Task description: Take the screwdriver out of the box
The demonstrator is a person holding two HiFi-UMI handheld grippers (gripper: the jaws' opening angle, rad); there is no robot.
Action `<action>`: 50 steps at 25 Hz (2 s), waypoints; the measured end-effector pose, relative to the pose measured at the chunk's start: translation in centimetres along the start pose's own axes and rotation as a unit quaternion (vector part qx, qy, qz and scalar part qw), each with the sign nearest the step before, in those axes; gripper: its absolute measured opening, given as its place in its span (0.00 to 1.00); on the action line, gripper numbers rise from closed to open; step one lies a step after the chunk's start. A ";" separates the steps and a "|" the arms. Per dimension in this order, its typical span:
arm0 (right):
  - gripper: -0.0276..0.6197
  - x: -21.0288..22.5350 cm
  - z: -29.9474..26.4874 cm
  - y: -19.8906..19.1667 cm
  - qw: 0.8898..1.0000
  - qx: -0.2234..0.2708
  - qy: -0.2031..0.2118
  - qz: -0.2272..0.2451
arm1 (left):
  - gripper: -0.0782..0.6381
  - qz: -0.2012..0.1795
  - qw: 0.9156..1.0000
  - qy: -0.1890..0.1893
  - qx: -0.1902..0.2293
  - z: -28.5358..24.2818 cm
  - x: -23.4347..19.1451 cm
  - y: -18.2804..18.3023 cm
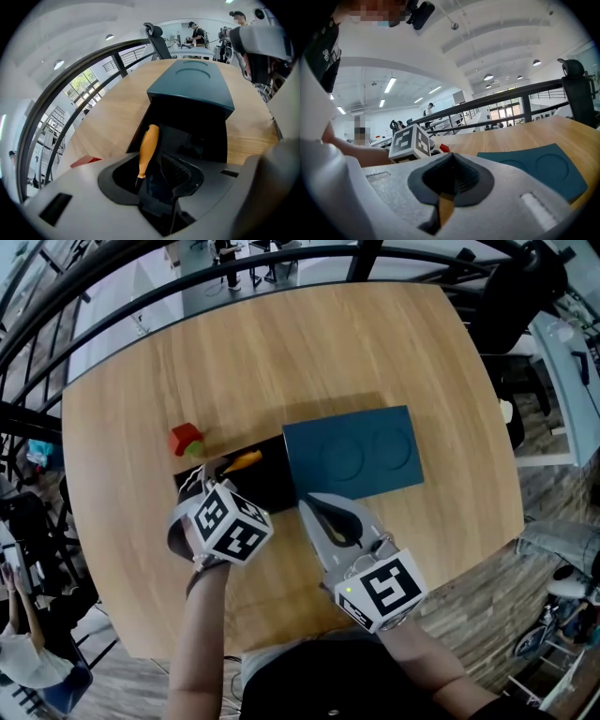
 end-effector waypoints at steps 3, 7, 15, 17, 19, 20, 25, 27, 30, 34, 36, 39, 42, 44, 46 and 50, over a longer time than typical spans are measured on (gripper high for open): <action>0.04 -0.2 -0.1 -0.1 1.000 -0.004 0.005 -0.002 | 0.30 -0.006 1.000 -0.001 -0.002 0.0 0.0 0.0; 0.04 -0.3 -0.2 -0.2 1.000 -0.011 0.006 -0.003 | 0.30 -0.015 1.000 -0.012 -0.003 0.4 0.3 0.0; 0.04 -0.4 -0.3 -0.1 1.000 -0.010 0.008 -0.006 | 0.28 -0.029 0.999 -0.024 -0.007 1.1 1.2 -0.3; 0.04 -0.5 -0.2 -0.2 1.000 -0.012 0.008 -0.005 | 0.26 -0.032 0.999 -0.026 -0.010 1.2 1.3 -0.4; 0.04 -0.6 -0.2 -0.3 1.000 -0.014 0.008 -0.005 | 0.25 -0.035 0.999 -0.019 -0.008 1.5 1.2 -0.4; 0.04 -0.6 -0.2 -0.3 1.000 -0.015 0.009 -0.005 | 0.25 -0.036 0.999 -0.013 -0.005 1.6 1.0 -0.4; 0.04 -0.5 -0.2 -0.2 1.000 -0.014 0.008 -0.005 | 0.26 -0.045 0.999 -0.019 0.000 1.5 0.6 -0.1; 0.04 -0.5 -0.1 -0.3 1.000 -0.014 0.008 -0.006 | 0.32 -0.048 0.998 -0.032 -0.002 1.1 0.9 -0.1; 0.04 -0.5 -0.1 -0.3 1.000 -0.014 0.009 -0.005 | 0.34 -0.049 0.998 -0.040 -0.005 0.6 1.2 -0.3; 0.04 -0.3 -0.1 -0.3 1.000 -0.014 0.006 -0.005 | 0.35 -0.051 0.998 -0.046 -0.008 -0.1 1.3 -0.2; 0.04 -0.2 -0.1 -0.4 1.000 -0.015 0.007 -0.006 | 0.34 -0.052 0.997 -0.052 -0.011 -0.2 1.3 -0.1; 0.04 -0.1 -0.1 -0.4 1.000 -0.015 0.005 -0.008 | 0.34 -0.053 0.997 -0.059 -0.013 -0.2 1.2 0.0; 0.04 -0.1 -0.3 -0.5 1.000 -0.015 0.004 -0.008 | 0.34 -0.063 0.996 -0.055 -0.016 -0.3 1.2 0.0; 0.04 -0.2 -0.3 -0.7 1.000 -0.016 0.004 -0.008 | 0.32 -0.077 0.996 -0.041 -0.020 -0.3 1.1 0.0; 0.04 -0.2 -0.3 -0.7 1.000 -0.017 0.004 -0.008 | 0.27 -0.086 0.995 -0.035 -0.022 -0.4 1.0 0.0; 0.04 -0.1 0.0 -0.6 1.000 -0.016 0.003 -0.009 | 0.26 -0.082 0.996 -0.041 -0.018 0.0 0.9 0.1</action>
Point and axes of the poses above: the fingertips, and each gripper's own axes: z backward along the fingers, x to its right, y out of its top, the point moved 7 cm from there along z, backward along the fingers, and after that the axes turned 3 degrees about -z, right-handed, at the moved point
